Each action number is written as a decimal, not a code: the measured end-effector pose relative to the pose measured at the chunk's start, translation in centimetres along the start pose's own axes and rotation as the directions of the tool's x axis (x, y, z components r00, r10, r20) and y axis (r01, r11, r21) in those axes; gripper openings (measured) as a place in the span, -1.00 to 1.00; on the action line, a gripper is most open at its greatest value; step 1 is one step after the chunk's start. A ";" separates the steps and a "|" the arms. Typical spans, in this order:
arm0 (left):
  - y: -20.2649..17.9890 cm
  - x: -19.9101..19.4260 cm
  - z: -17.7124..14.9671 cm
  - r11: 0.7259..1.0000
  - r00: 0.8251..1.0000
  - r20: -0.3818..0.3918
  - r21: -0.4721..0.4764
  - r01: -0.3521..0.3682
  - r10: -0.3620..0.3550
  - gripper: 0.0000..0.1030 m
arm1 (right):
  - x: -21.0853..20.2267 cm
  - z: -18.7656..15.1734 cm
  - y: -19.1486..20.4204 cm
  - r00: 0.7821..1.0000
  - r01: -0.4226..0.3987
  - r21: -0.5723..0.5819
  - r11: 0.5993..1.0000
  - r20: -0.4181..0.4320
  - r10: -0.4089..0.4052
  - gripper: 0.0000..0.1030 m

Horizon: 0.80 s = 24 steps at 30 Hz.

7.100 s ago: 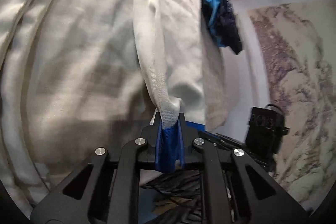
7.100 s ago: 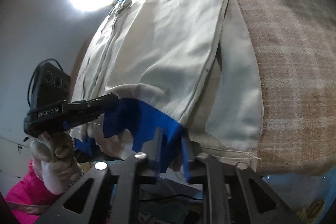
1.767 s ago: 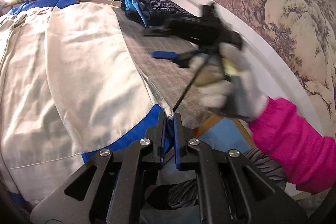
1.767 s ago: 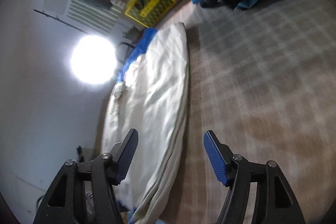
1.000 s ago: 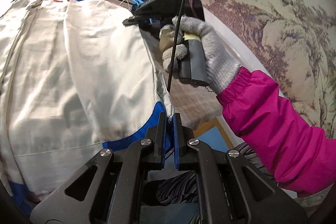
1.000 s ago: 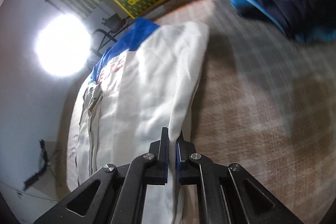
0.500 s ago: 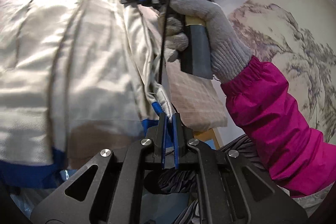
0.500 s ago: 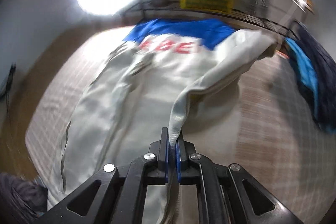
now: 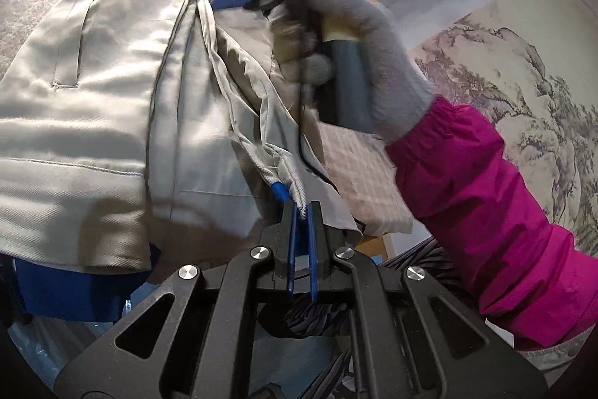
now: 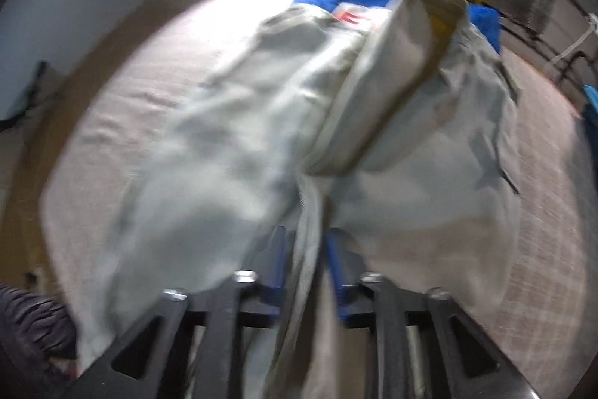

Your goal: Fold large clothes

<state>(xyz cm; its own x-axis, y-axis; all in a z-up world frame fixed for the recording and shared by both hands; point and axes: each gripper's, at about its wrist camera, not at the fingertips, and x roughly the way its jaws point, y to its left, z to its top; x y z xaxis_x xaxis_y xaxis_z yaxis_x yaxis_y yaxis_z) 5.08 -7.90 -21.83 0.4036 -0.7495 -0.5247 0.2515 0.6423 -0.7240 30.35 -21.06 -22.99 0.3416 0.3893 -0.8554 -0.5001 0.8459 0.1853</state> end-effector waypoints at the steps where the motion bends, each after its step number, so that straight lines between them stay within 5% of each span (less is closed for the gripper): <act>1: 0.1 -0.2 -0.1 1.000 1.000 -0.001 0.001 0.002 -0.002 -0.94 | -1.4 -0.3 0.1 0.999 -0.048 -0.006 0.999 0.023 0.048 -0.29; 9: -0.1 -1.3 -0.3 1.000 1.000 0.002 0.020 -0.007 0.007 -0.94 | -11.9 -6.6 -2.1 0.979 -0.151 0.056 0.987 0.144 0.141 -0.28; 14: -0.6 -3.3 -0.5 0.999 1.000 0.000 0.044 -0.029 0.029 -0.94 | -12.5 -12.9 -2.7 0.987 -0.136 0.100 0.986 0.104 0.126 -0.29; 20: 0.4 -8.3 1.0 0.993 0.991 0.086 0.041 -0.108 0.105 -0.94 | -11.5 -17.5 -0.2 0.988 -0.123 0.058 0.991 0.103 0.116 -0.28; 24: 1.5 -11.5 2.9 0.983 0.973 0.151 0.035 -0.181 0.174 -0.94 | -10.8 -18.6 3.0 0.994 -0.037 -0.023 0.999 0.107 0.039 0.43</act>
<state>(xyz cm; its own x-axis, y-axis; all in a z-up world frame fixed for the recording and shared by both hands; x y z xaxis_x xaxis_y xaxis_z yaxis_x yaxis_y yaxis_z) 3.35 2.11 -15.63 0.5696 -0.5932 -0.5690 0.2044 0.7727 -0.6010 10.38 -29.47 -22.19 0.4048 0.4586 -0.7911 -0.5302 0.8226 0.2056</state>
